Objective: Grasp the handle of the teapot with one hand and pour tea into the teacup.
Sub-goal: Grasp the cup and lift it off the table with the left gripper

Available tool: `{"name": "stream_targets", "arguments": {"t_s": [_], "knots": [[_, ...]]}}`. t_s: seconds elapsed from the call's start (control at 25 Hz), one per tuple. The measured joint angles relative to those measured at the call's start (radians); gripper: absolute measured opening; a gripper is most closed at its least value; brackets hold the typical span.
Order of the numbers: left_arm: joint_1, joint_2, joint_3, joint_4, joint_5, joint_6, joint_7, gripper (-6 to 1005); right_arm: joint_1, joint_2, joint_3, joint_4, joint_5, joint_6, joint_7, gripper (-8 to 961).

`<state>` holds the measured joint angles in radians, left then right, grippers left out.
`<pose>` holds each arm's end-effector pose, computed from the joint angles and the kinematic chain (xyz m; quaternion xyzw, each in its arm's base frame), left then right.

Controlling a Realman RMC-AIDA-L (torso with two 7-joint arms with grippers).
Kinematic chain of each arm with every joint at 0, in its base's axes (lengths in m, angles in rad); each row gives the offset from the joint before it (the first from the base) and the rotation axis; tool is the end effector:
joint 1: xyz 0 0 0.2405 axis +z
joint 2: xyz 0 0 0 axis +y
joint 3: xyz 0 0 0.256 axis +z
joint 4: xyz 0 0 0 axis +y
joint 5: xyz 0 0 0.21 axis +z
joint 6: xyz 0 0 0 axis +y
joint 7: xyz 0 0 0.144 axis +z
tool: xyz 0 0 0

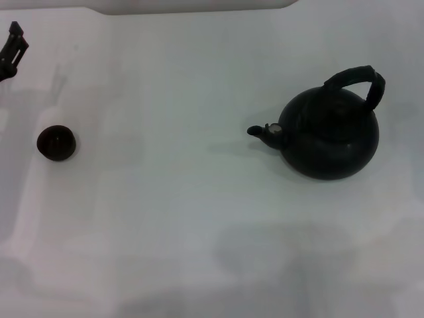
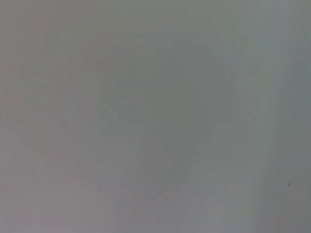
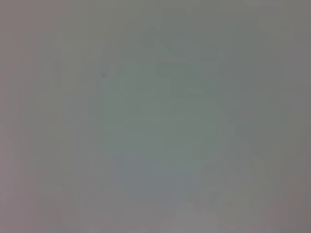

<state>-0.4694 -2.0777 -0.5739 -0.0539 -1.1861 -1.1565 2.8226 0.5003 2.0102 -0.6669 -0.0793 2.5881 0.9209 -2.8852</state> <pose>-0.3496 0.3312 -0.0013 -0.6595 -0.3010 -0.3146 0.6127 0.3953 0.3552 0.0610 -0.6129 0.3182 0.2125 0.6913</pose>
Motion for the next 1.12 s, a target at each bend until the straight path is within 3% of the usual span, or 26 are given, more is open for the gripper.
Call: {"name": "stream_targets", "arguments": {"t_s": [0.56,1.12], "knots": [[0.050,-0.001,0.000,-0.043,0.107,-0.016,0.000,880,-0.010,-0.001,-0.005,-0.002,0.000,0.000,0.000,807],[0.164,-0.004,0.000,-0.061,0.380,-0.077,0.000,879,-0.006,-0.001,-0.002,-0.003,0.000,-0.001,0.000,806]]}}
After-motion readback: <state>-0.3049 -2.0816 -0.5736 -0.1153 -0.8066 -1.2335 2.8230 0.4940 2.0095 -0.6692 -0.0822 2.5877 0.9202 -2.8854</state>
